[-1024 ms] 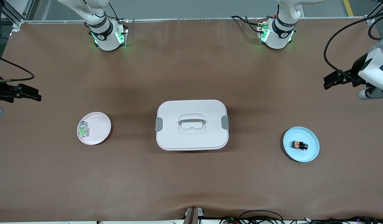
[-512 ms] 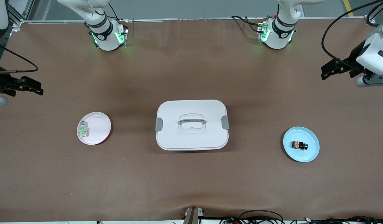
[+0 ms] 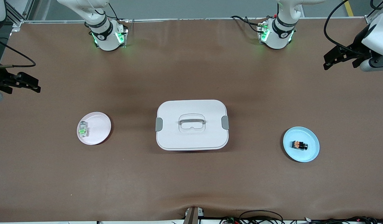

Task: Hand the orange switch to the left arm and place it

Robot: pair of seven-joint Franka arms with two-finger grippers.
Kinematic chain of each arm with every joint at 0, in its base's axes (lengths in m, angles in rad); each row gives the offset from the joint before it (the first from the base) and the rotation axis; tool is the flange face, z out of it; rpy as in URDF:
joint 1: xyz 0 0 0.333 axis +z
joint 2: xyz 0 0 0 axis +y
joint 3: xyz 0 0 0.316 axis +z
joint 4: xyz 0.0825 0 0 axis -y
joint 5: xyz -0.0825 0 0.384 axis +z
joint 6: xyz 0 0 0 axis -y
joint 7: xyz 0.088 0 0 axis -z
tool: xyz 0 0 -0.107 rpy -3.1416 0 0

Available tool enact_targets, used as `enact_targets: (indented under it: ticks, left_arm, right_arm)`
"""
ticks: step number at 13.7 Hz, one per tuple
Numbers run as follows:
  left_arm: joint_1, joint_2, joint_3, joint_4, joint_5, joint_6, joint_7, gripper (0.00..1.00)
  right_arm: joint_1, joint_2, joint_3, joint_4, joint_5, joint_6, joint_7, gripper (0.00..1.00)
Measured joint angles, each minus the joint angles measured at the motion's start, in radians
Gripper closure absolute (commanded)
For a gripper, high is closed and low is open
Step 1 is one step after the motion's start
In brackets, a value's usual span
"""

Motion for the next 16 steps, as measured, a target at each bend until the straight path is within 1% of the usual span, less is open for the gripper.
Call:
enact_targets:
  ticks: [3, 7, 11, 16]
  left_arm:
    - [0.000, -0.001, 0.000, -0.002, 0.000, 0.004, 0.000, 0.00]
    - [0.000, -0.001, 0.000, -0.003, 0.000, 0.006, 0.001, 0.00]
    - [0.000, -0.003, 0.001, -0.002, 0.000, 0.006, 0.002, 0.00]
    - [0.001, -0.003, 0.005, -0.001, 0.000, 0.006, 0.002, 0.00]
  right_arm:
    - [-0.001, 0.000, -0.006, -0.002, 0.015, -0.001, 0.000, 0.00]
    - [-0.038, -0.001, -0.020, -0.002, 0.097, -0.014, 0.000, 0.00]
    - [-0.043, -0.005, -0.021, -0.002, 0.104, -0.014, 0.041, 0.00]
    - [-0.043, -0.011, -0.019, -0.002, 0.104, -0.006, 0.046, 0.00]
